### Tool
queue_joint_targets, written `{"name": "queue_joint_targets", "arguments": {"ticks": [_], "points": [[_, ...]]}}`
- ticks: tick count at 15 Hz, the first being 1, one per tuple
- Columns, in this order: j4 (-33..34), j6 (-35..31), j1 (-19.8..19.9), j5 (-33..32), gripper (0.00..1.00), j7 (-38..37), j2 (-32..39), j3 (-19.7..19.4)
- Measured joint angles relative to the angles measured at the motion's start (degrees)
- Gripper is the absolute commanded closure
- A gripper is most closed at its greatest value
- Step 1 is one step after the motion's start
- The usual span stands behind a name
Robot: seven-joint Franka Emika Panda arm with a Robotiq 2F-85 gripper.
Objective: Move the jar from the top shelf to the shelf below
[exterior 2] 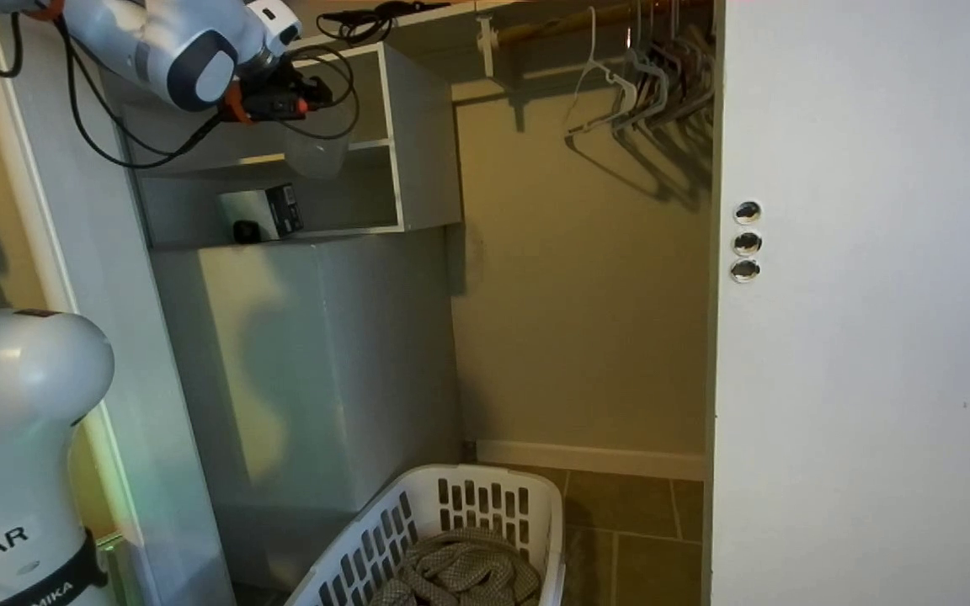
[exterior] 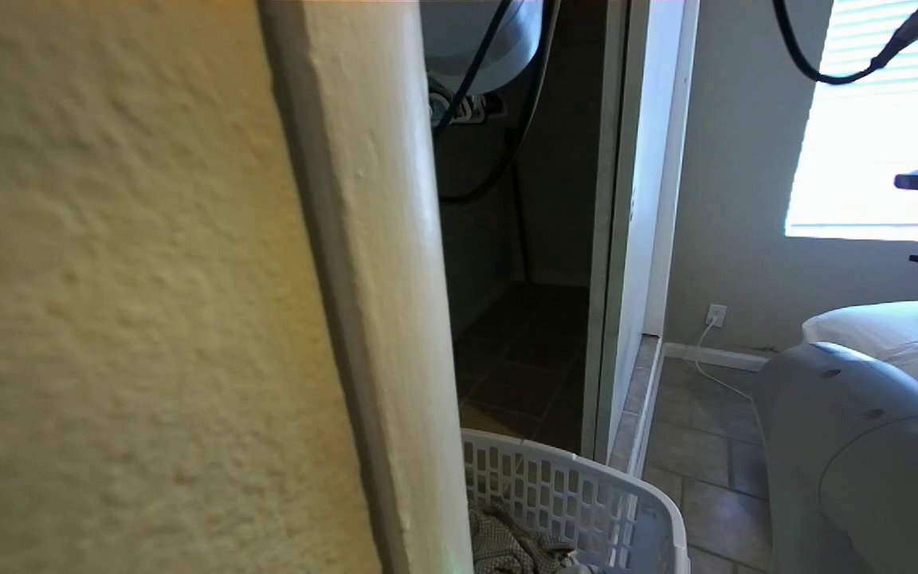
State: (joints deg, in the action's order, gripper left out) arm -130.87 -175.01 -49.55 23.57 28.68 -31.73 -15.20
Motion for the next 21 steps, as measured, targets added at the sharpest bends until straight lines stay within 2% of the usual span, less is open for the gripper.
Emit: {"name": "queue_joint_targets", "arguments": {"ticks": [5, 13, 17, 21], "points": [[-2.8, 1.5, 0.0, 0.0, 1.0, 0.0, -3.0, -0.1], [-6.2, 6.4, -0.5, -4.4, 1.0, -0.8, -5.5, -1.9], [-7.3, 3.4, -1.9, -5.4, 1.0, -0.5, -4.8, -3.4], [-7.5, -3.0, -6.0, -6.4, 1.0, -0.3, -2.1, -6.4]]}}
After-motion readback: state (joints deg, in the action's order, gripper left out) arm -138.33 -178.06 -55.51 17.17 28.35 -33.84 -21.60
